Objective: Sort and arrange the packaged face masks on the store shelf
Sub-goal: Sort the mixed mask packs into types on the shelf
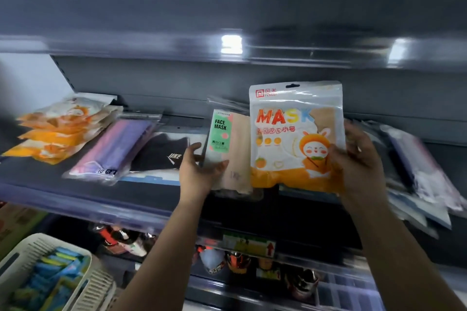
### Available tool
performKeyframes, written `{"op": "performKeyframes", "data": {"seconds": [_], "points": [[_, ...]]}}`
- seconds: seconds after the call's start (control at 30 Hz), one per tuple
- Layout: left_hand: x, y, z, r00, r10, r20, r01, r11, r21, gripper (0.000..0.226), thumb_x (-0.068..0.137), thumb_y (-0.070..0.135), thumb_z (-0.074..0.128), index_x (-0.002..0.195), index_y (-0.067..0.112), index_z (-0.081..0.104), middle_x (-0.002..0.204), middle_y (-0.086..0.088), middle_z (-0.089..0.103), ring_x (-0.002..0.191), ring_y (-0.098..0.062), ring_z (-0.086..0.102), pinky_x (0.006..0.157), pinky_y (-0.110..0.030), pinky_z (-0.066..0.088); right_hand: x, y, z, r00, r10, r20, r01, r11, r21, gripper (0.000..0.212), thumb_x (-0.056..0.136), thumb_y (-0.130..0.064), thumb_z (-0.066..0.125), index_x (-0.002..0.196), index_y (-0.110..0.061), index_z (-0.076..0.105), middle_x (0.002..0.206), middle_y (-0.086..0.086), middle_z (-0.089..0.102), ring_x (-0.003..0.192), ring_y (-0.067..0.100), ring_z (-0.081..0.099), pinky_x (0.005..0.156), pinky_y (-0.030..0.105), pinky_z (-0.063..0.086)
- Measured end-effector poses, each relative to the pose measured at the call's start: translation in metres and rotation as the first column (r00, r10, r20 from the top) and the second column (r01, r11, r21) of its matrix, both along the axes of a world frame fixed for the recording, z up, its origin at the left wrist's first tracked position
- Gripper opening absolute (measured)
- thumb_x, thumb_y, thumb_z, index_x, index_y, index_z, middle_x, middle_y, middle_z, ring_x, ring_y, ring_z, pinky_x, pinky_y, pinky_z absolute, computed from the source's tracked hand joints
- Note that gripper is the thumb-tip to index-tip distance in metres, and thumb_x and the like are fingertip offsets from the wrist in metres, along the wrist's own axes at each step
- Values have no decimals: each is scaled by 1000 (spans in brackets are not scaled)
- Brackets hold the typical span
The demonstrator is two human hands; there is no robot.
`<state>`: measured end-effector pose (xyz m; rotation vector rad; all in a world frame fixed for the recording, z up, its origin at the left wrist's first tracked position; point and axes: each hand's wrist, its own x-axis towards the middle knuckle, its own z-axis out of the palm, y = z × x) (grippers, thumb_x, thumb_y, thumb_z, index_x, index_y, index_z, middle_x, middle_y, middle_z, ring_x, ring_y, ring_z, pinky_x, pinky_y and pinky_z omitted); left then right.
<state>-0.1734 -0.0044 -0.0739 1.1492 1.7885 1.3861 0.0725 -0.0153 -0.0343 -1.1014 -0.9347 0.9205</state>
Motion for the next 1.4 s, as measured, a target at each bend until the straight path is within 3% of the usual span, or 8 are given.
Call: {"op": "performKeyframes", "data": {"seconds": [0.13,0.3,0.37,0.47,0.57,0.8,1.13,1.4], "points": [[-9,7,-2,992,-30,-125,23,998,-54,68,72,12,80,129,1,45,100,-4,54,88,-20,56,62,-4,39,-9,-1,-3,1000,2,-27,-3,1000,-9,51,85,12,54,101,-36,65,94,-9,72,87,12,68,64,30,58],[-28,-11,5,943,-98,-318,89,995,-42,54,82,21,71,130,10,49,122,-12,47,114,-28,47,96,-32,39,-37,-5,-3,999,36,-36,-36,999,-12,47,85,10,55,122,-18,58,104,-8,69,94,14,67,67,36,59],[-41,-25,15,960,-109,-258,110,994,-14,37,88,24,64,123,15,55,116,-5,51,107,-19,51,87,-25,41,-60,-5,-3,997,75,-36,-76,997,-27,45,85,9,55,123,-16,58,107,-2,69,94,17,68,65,34,58],[-46,-46,35,977,-175,121,172,984,37,12,91,21,58,102,23,59,103,1,62,91,-11,61,77,-23,49,-85,-7,0,988,145,-55,-148,987,-56,45,87,5,56,127,-16,56,109,1,69,96,19,69,65,35,59],[-66,-67,47,921,-218,322,197,976,97,21,89,18,59,110,14,59,101,-3,64,76,-3,65,65,-17,52,-123,-12,1,978,192,-79,-199,976,-91,47,89,1,57,129,-21,53,102,-6,71,97,17,68,71,35,59],[-138,-104,44,937,-139,320,96,985,145,43,72,15,76,111,15,58,92,3,66,79,-10,66,63,-25,54,-206,-32,0,948,287,-135,-303,945,-120,44,91,2,54,123,-28,55,106,-6,72,101,18,67,87,50,53],[-230,-165,39,968,24,251,-43,997,69,44,67,13,78,105,24,59,97,-2,65,81,-15,64,66,-39,56,-308,-75,-10,883,452,-126,-467,871,-153,59,83,3,63,132,-26,46,100,-9,70,85,3,69,61,25,58],[-273,-166,38,953,115,281,-147,985,95,40,77,-5,69,112,11,58,94,-8,64,70,-3,65,55,-17,52,-356,-63,-12,772,636,-17,-628,758,-177,79,73,7,73,132,-35,40,118,-9,63,97,1,65,71,24,58]]}}
